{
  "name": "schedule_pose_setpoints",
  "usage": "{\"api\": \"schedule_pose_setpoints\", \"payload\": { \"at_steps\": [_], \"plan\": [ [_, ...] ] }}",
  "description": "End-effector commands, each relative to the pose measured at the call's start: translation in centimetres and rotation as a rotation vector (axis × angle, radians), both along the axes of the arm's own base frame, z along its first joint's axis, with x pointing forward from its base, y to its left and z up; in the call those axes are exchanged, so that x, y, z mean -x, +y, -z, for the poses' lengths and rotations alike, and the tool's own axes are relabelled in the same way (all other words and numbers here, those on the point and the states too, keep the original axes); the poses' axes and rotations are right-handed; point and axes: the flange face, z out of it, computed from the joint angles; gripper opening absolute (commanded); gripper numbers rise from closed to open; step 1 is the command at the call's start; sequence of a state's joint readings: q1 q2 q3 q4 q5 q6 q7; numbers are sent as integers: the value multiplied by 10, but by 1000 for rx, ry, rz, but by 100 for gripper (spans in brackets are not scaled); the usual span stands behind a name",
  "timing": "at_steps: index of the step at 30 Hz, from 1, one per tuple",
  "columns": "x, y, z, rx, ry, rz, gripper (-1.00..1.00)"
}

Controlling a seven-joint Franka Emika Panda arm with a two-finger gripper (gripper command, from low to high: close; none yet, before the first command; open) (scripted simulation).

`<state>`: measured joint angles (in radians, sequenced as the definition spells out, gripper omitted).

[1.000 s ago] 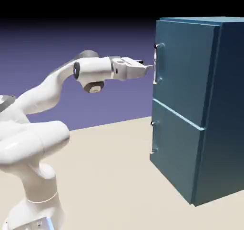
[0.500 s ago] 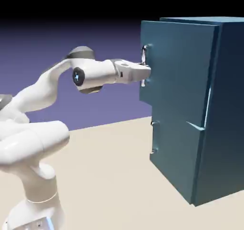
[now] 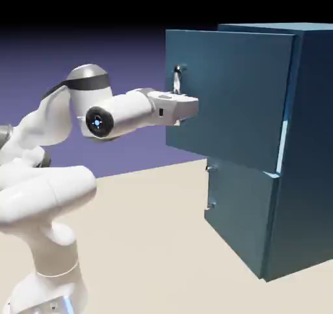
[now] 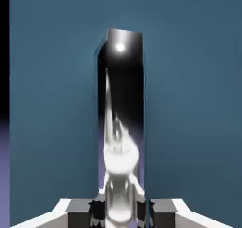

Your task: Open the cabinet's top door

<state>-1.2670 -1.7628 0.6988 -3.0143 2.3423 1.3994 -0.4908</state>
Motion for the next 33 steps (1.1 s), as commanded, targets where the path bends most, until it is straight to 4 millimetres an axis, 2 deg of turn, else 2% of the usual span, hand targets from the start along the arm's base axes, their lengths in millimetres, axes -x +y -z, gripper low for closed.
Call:
{"api": "schedule_pose_setpoints", "payload": {
  "at_steps": [1, 11, 19, 33],
  "plan": [
    [2, -3, 0, 1, 0, -11, -100],
    [25, -53, 0, 2, 0, -185, -100],
    [37, -101, 0, 2, 0, -344, -100],
    [40, -194, 0, 2, -1, -640, -100]
  ]
}}
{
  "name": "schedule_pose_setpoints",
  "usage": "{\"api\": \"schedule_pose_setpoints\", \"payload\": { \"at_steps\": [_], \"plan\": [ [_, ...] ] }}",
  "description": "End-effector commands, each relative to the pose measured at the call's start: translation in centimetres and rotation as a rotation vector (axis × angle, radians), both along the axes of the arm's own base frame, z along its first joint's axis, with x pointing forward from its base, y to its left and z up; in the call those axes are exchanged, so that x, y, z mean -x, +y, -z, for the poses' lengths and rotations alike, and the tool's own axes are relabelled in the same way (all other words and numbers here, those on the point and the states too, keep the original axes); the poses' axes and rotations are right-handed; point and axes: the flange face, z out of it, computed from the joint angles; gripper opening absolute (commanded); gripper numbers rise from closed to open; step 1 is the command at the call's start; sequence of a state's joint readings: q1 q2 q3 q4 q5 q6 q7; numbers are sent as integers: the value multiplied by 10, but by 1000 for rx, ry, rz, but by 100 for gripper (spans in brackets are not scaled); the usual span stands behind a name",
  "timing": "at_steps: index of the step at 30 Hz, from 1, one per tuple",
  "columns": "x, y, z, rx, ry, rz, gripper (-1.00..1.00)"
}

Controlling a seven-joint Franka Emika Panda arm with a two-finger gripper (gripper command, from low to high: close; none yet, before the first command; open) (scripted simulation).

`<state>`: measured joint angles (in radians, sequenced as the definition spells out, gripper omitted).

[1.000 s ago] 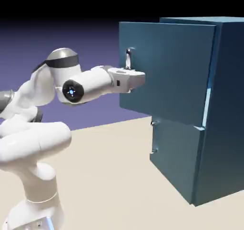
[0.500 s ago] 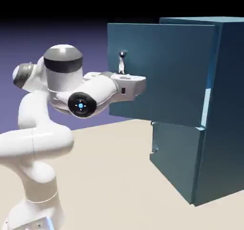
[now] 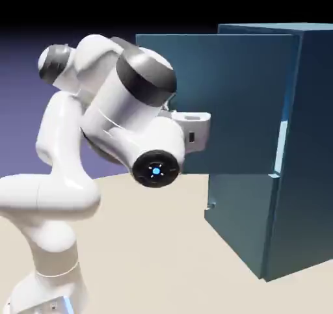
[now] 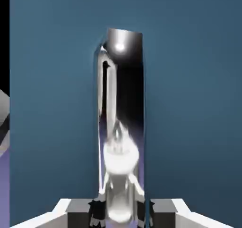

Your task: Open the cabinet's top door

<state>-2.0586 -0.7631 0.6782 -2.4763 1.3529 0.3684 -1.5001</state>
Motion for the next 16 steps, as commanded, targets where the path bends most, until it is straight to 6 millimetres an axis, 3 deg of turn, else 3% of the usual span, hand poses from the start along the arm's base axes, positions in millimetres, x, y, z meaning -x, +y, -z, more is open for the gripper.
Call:
{"api": "schedule_pose_setpoints", "payload": {
  "at_steps": [1, 15, 16],
  "plan": [
    [-1, -7, 0, 0, 0, -20, -100],
    [-26, -92, 0, 0, 0, -304, -100],
    [-26, -92, 0, 0, 0, -304, 100]
  ]
}}
